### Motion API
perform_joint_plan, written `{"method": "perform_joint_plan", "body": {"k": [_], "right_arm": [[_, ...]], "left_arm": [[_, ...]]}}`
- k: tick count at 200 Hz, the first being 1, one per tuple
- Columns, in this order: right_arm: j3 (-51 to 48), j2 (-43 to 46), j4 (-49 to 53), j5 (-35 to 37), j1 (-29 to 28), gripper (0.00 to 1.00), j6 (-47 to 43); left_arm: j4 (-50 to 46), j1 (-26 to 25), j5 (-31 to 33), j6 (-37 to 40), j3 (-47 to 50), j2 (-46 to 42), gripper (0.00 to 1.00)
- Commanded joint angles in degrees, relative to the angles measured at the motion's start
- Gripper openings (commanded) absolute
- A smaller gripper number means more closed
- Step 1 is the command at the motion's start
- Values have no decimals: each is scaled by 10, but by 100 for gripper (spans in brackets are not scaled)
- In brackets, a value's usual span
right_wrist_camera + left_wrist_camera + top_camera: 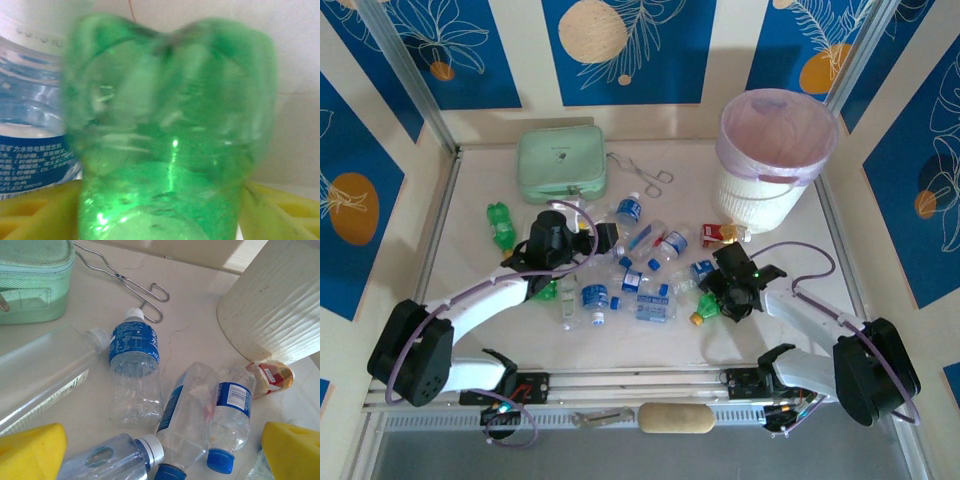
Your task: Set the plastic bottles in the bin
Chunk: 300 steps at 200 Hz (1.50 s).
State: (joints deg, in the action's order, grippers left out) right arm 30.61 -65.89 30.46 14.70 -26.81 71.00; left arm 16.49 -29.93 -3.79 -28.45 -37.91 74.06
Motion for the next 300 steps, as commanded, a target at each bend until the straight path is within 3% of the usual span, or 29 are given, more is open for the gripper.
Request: {"method": "perform_joint_plan", "body": {"k": [1,65,123,151,171,201,244,265,300], "right_arm": [[-12,-7,-7,12,-3,73,5],[5,34,36,40,-9,50,-30],[128,139,123,122,-59,44,-145],[210,130,110,143,-85,43,-240],[275,98,80,121,-82,43,-330],[396,21,60,46,-41,43,-445],[534,-71,18,-15,41,42,-537],[598,-101,-3,-41,96,42,-554],[645,-147,-54,-52,184,41,-563]], "left_arm": [[1,-4,15,5,11,-13,99],[7,-3,62,-1,34,-38,99],[21,16,78,-16,42,-40,99],[38,46,56,-45,50,-40,99],[41,73,41,-65,59,-47,99],[39,111,27,-88,79,-76,99],[-50,118,58,-40,75,-146,99],[-78,120,62,-24,75,-175,99],[-75,122,14,-11,73,-193,99]]}}
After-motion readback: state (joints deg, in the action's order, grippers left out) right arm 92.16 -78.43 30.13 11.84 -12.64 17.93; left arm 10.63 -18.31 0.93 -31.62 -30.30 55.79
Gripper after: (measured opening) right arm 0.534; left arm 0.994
